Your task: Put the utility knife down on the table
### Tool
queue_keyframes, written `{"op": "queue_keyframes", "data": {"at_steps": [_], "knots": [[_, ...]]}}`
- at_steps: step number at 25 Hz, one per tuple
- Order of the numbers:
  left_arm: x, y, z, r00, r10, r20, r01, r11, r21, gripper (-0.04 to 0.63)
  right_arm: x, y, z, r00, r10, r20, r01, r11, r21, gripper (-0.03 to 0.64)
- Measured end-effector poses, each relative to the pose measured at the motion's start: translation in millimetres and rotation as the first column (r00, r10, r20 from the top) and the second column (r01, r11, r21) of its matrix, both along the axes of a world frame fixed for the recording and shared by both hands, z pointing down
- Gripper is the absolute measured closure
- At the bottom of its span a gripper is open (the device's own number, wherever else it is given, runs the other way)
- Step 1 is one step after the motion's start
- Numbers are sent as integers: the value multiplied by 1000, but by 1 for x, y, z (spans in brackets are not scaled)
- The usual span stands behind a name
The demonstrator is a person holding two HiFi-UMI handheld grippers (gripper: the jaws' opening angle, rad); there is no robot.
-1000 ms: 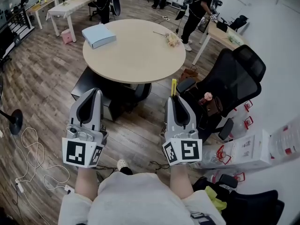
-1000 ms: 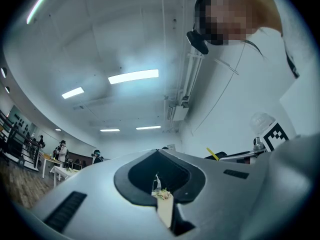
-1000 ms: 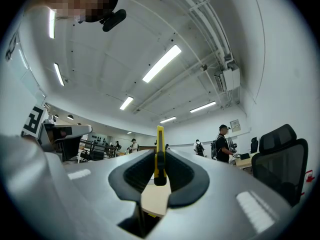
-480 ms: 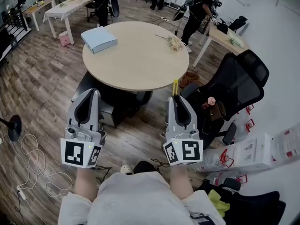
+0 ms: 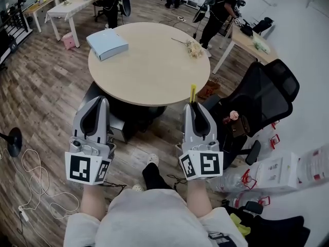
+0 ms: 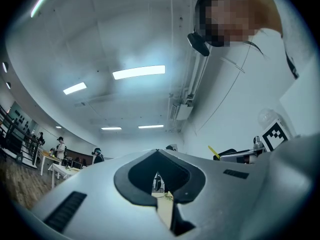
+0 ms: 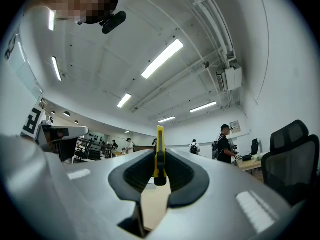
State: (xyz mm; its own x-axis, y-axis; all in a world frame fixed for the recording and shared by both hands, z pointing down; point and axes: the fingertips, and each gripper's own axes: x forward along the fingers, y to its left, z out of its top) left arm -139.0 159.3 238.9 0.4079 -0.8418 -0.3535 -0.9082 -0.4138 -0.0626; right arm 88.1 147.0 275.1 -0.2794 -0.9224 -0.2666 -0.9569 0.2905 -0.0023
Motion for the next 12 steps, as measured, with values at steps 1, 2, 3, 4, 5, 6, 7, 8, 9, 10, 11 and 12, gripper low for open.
{"op": "queue_keyframes", "data": {"at_steps": [1, 2, 3, 4, 5, 6, 7, 8, 9, 10, 11, 12], "knots": [[0, -8, -2, 1000, -4, 0, 4, 1000, 3, 588, 1, -9, -1, 1000, -4, 0, 4, 1000, 2, 543], [1, -16, -3, 1000, -8, 0, 8, 1000, 7, 588, 2, -19, -3, 1000, -7, 1, 7, 1000, 5, 543], [2, -25, -4, 1000, -11, 2, 11, 1000, 11, 588, 3, -29, -4, 1000, -10, 1, 10, 1000, 8, 543], [4, -33, -6, 1000, -15, 2, 15, 1000, 14, 588, 4, -39, -5, 1000, -14, 2, 14, 1000, 12, 543], [5, -42, -7, 1000, -20, 3, 20, 1000, 16, 588, 4, -49, -7, 1000, -19, 3, 19, 1000, 14, 543], [6, -51, -8, 1000, -25, 2, 25, 1000, 18, 588, 5, -59, -8, 1000, -25, 4, 25, 1000, 16, 543], [8, -60, -9, 1000, -30, 1, 30, 999, 19, 588, 6, -68, -9, 1000, -31, 4, 31, 999, 18, 543], [10, -69, -10, 999, -35, 0, 35, 999, 21, 588, 8, -78, -11, 999, -38, 5, 37, 999, 20, 543], [13, -77, -12, 999, -39, 0, 39, 999, 24, 588, 11, -88, -12, 999, -43, 6, 43, 999, 22, 543], [16, -86, -14, 999, -43, 0, 43, 999, 27, 588, 14, -98, -13, 999, -49, 8, 49, 999, 24, 543], [19, -94, -16, 999, -47, 0, 47, 998, 30, 588, 17, -108, -15, 998, -54, 10, 54, 998, 26, 543], [22, -103, -17, 999, -51, 1, 51, 998, 33, 588, 19, -117, -16, 998, -58, 12, 58, 998, 27, 543]]}}
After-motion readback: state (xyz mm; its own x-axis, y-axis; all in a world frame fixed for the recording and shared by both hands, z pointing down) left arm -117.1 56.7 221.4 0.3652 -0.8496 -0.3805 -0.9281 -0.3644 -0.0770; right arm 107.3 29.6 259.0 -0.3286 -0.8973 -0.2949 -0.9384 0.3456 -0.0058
